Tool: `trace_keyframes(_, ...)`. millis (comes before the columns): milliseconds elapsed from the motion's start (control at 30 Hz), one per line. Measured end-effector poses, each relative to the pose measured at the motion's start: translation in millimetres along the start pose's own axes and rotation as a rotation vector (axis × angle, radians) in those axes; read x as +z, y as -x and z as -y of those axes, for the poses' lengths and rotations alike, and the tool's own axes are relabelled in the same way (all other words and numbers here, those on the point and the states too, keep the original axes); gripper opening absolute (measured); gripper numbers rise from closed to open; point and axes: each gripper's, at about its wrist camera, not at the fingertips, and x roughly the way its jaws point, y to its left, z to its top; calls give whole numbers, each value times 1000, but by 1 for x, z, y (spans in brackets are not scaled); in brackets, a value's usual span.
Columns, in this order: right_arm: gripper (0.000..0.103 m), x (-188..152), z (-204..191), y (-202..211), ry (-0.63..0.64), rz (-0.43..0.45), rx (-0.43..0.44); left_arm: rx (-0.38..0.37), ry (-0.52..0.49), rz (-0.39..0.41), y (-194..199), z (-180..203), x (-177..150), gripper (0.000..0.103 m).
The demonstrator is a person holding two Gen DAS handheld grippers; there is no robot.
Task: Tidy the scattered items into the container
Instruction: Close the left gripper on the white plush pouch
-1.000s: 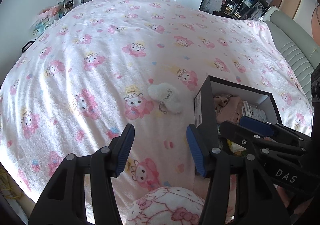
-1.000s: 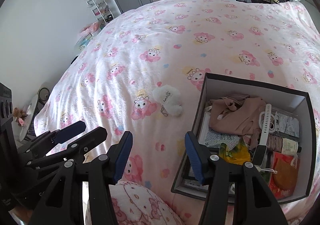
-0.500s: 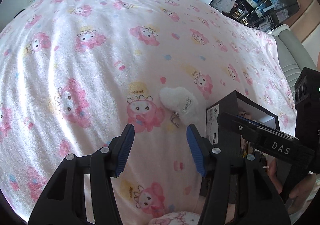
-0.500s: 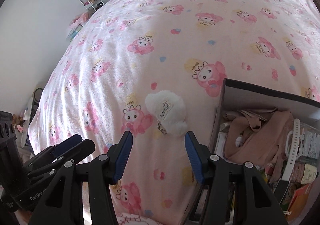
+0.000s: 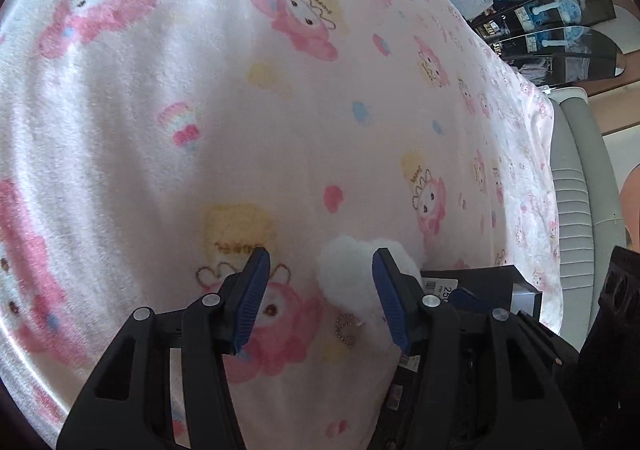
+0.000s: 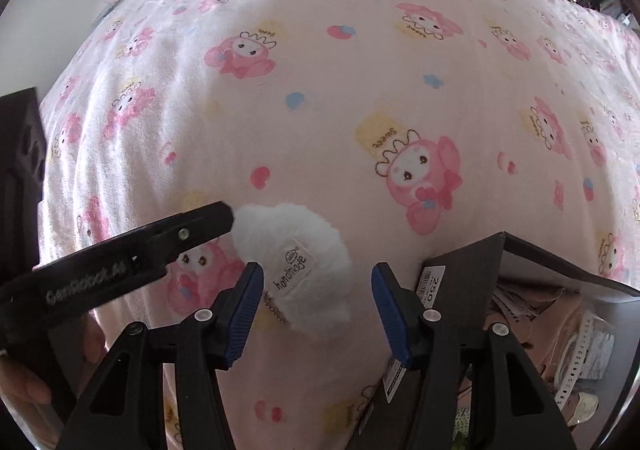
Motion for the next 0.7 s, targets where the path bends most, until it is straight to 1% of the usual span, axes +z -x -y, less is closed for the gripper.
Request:
trace_keyframes(67, 53, -2, -1, 1, 10, -6, 27, -29, 1, -42, -12, 0, 1, 59)
trace_keyframes(133, 53, -2, -6, -2, 33, -27, 69, -50, 23, -76, -23, -2, -1, 57)
trace_keyframes(167, 53, -3, -8, -5, 35, -42, 82, -55, 26, -82, -26, -2, -1, 46)
trace_keyframes(200, 53, -3, -7, -9, 24, -59, 90, -64, 22, -86, -27, -1, -1, 21)
trace_keyframes(233, 53, -4, -4, -14, 5, -75, 90, -68, 19, -87, -27, 1, -1, 19)
trace_keyframes(267, 53, -4, -4, -17, -8, -83, 91, -56, 14, -75, -24, 2, -2, 14)
trace_keyframes(300, 53, -5, -4, -19, -10, -89, 98, -45, 2, -65, -19, 3, -4, 4)
trace_keyframes(400, 53, -7, -9, -28, -22, -125, 110, -35, -9, -28, -2, 2, -11, 1)
trace_keyframes(433, 53, -6, -10, -31, -19, -131, 110, -30, -8, -12, 5, -1, -13, 1)
trace_keyframes(533, 53, -4, -9, -41, -34, -130, 67, -41, 9, 15, 21, -11, -17, 1)
trace_keyframes(600, 53, -2, -5, -47, -59, -138, 70, -42, 22, 30, 26, -17, -14, 2)
trace_keyframes(633, 53, -1, -4, -50, -63, -142, 63, -51, 37, 21, 23, -21, -10, 4)
trace_keyframes(667, 53, 0, -3, -52, -69, -141, 50, -78, 54, -5, 16, -23, -6, 20)
trace_keyframes(700, 53, 0, -2, -54, -77, -145, 35, -118, 72, -32, 8, -25, -1, 45)
